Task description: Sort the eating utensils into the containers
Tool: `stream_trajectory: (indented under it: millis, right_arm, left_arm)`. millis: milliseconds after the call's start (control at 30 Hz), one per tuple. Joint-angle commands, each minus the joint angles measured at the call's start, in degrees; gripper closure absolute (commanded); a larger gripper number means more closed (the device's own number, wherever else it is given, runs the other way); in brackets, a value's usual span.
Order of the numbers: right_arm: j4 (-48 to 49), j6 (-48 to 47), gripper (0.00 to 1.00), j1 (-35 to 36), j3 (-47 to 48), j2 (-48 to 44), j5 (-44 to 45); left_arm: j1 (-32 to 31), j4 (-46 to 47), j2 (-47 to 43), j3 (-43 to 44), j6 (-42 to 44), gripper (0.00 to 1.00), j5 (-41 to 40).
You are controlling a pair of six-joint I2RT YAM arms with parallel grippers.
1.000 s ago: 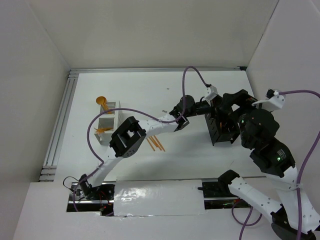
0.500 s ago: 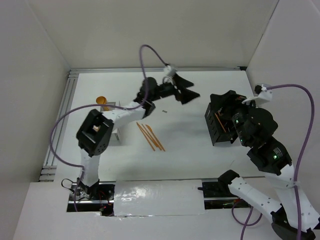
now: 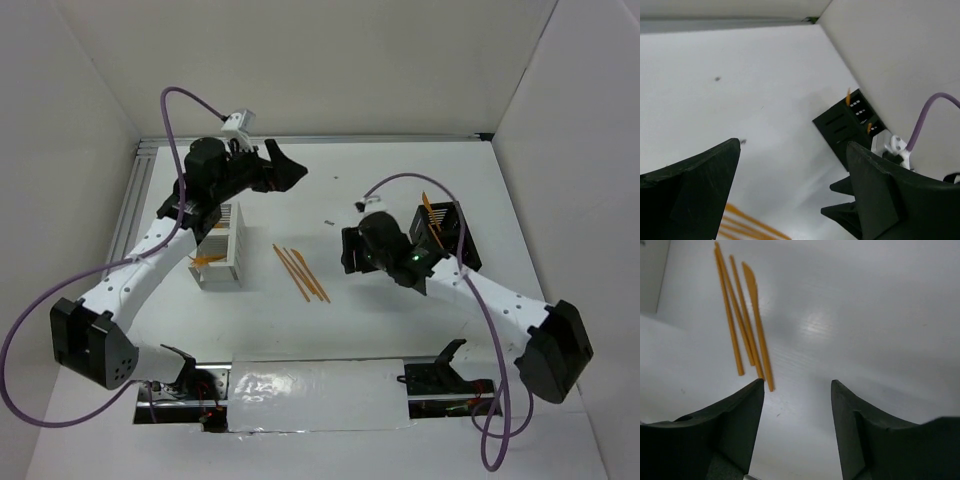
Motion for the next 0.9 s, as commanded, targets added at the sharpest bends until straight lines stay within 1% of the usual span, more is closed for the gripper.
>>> stream_trajectory:
  millis: [0,33,100,133,200,233,333,500,600,667,867]
  right_arm:
    - [9.37,0.13,0.39,4.94,-1.58,2.45,1.56]
    - [10.08,0.04,0.44,5.82,-1.59,3.5,2.17]
    - [11.92,0.56,0.48,7.84,-3.16,6.22,2.7]
    - [12.63,0.74,0.52,8.37,-3.17,6.93,2.7]
    - [15.09,0.75,0.53,9.51,-3.79,9.3,0.69]
    - [15.7,0.83,0.55,9.96,-3.79,10.1,0.68]
    - [17.12,0.48,0.56,11.45,-3.26,14.22,0.68]
    - [20.01,0.39,0.57,11.72,0.08,20.73,1.82]
    - [20.54,0.57,0.61,12.16,1.4,24.34,2.35]
    - [20.54,0.66,0.62,12.25,2.54,26.97,2.87]
    - [20.54,0.13,0.64,12.34,3.6,31.63,3.49]
  left_arm:
    - [0.05,-17.24,-2.09,1.18,1.88,0.0,-10.04]
    - [0.31,-20.22,-2.45,1.01,1.44,0.0,-10.94]
    - [0.05,-22.09,-3.06,0.65,1.44,0.0,-12.61]
    - [-0.3,-23.05,-2.98,0.65,1.7,0.0,-12.7]
    - [-1.0,-25.25,-2.46,-0.13,1.88,0.0,-13.57]
    - [-1.44,-25.34,-2.19,-0.57,1.71,0.0,-14.28]
    - [-1.79,-26.49,0.35,-2.77,-1.01,0.02,-16.12]
    - [-2.06,-24.47,4.58,-6.46,-4.44,0.03,-17.36]
    - [-1.8,-24.99,7.03,-6.47,-4.89,0.03,-17.98]
    - [-1.71,-25.0,8.44,-6.2,-5.06,0.04,-20.61]
    - [-1.18,-25.7,10.29,-7.08,-5.59,0.05,-20.7]
